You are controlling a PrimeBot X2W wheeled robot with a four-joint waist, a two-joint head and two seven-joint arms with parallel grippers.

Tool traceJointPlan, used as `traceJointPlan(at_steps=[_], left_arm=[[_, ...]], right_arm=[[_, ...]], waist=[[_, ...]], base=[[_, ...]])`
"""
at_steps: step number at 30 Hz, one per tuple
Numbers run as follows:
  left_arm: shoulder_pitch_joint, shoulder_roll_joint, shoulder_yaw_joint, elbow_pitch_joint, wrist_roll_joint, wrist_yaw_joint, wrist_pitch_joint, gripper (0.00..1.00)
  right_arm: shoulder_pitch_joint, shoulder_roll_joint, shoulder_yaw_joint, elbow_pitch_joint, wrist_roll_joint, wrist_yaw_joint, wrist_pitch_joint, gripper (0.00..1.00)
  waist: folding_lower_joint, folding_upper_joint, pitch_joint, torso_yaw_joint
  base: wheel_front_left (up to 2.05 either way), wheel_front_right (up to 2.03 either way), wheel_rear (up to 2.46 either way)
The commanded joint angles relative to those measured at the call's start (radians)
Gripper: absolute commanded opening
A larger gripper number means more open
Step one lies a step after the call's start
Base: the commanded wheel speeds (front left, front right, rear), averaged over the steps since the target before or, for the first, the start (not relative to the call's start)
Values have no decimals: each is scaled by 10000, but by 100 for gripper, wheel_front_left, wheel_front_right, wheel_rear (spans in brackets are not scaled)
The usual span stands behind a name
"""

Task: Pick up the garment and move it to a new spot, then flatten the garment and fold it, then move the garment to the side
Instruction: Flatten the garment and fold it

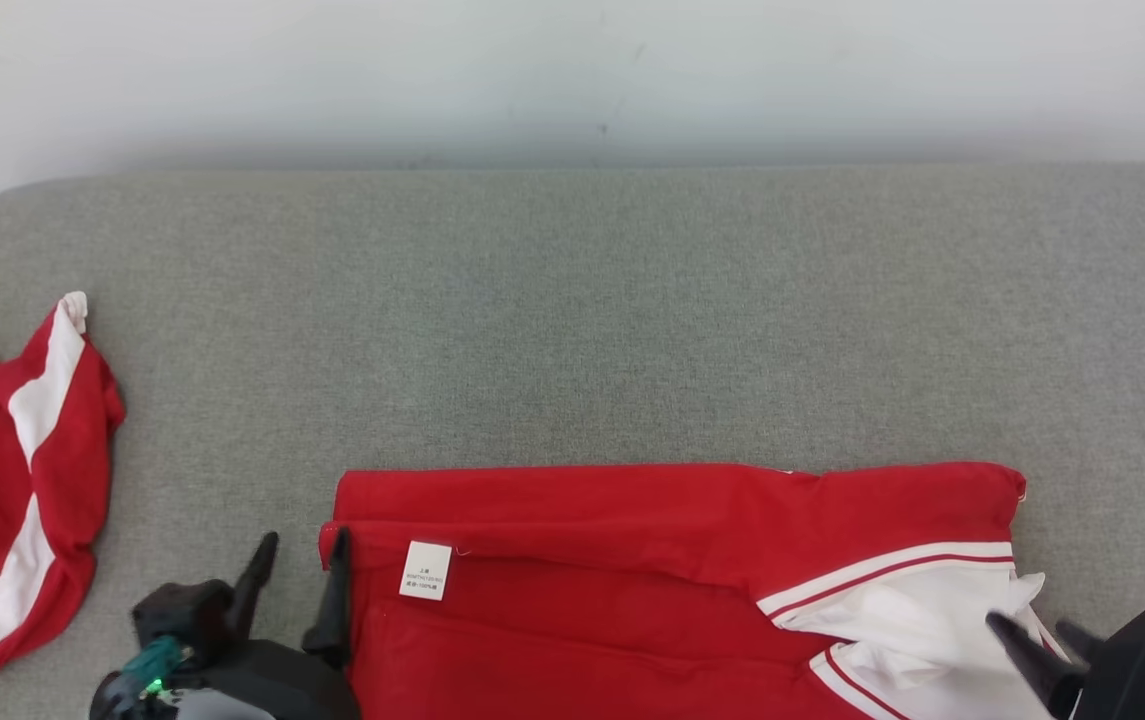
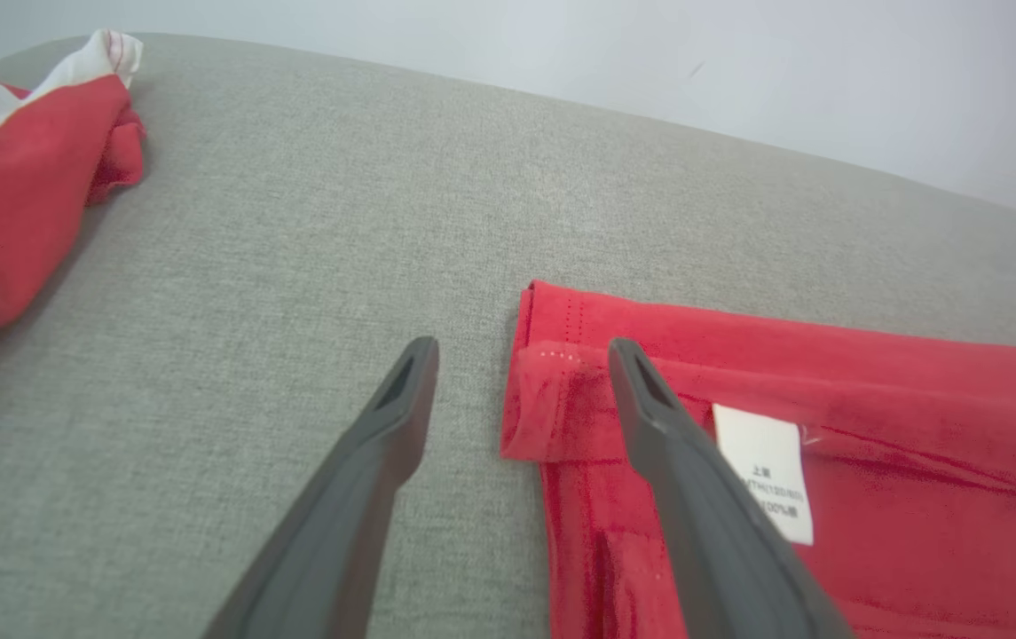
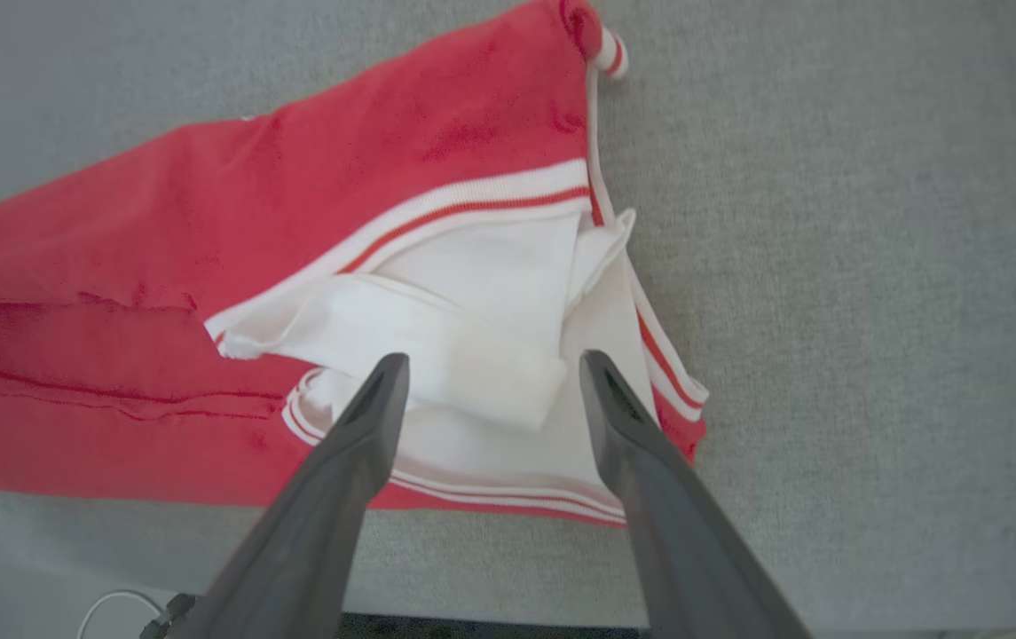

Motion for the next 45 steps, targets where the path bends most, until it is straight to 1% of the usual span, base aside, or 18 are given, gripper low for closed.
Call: traceJointPlan(at_steps=[1,3,5,9,13,15,19,22,26,28,30,35,39,45], left_arm=[[279,-45,357,-429,214,-136,-66,100],[662,-184,984,-1128,678,-252,-65,100],[1228,-427,1635,-1798,1169,-478,-54,100],[2132,-1137,2979,-2852,1986,-1136,-53,100],[2879,-1847,4052,-3318,2716,-1894,-54,100],[3153,-2106,4445,-3372,3043,-2267,-55,100],[3463,-2469,4899,-3319,3511,-2683,-55,100],[3623,-2621,5102,-3267,3708,-2828,-56,100],[3739,-2735,5195,-3149,3833,-2916,-56,100],[3760,-2742,5190,-3092,3877,-2934,-55,100],[3714,-2769,5204,-2969,3905,-3007,-56,100],[3677,-2783,5178,-2877,3915,-3035,-56,100],[3637,-2786,5144,-2853,3809,-3063,-57,100],[3605,-2788,5155,-2866,3752,-3067,-57,100]], right_arm=[[-139,44,-77,-6,132,-20,-429,100],[-272,50,-121,59,157,-21,-990,100],[-460,63,-261,215,166,-20,-1698,100],[-639,78,-377,1008,315,-20,-2990,100],[-906,84,-427,2083,263,-20,-4261,100],[-1024,84,-465,2678,265,-21,-4684,100],[-1146,82,-684,3608,-164,-20,-5136,100],[-1294,82,-749,4208,-128,-20,-5146,100],[-1457,81,-804,4795,-309,-20,-5182,100],[-1491,83,-812,4920,-371,-20,-5154,100],[-1625,79,-1013,5401,-690,-20,-5047,100],[-1725,81,-1252,5842,-925,-20,-5134,100],[-1875,84,-1197,6280,-1037,-20,-5203,100],[-2000,133,-798,6673,-1230,-18,-4845,100]], waist=[[1,1,-179,43],[1,1,-293,48],[1,1,-416,78],[1,1,-594,173],[1,1,-721,255],[1,1,-743,296],[1,1,-781,494],[1,1,-812,588],[1,1,-826,698],[1,1,-827,721],[1,1,-788,830],[1,1,-725,929],[1,1,-650,981],[1,1,-569,1012]], base=[[0,0,0],[0,0,0],[0,0,0],[0,0,0],[0,0,0],[0,0,0],[0,0,0],[0,0,0],[0,0,0],[0,0,0],[0,0,0],[0,0,0],[0,0,0],[0,0,0]])
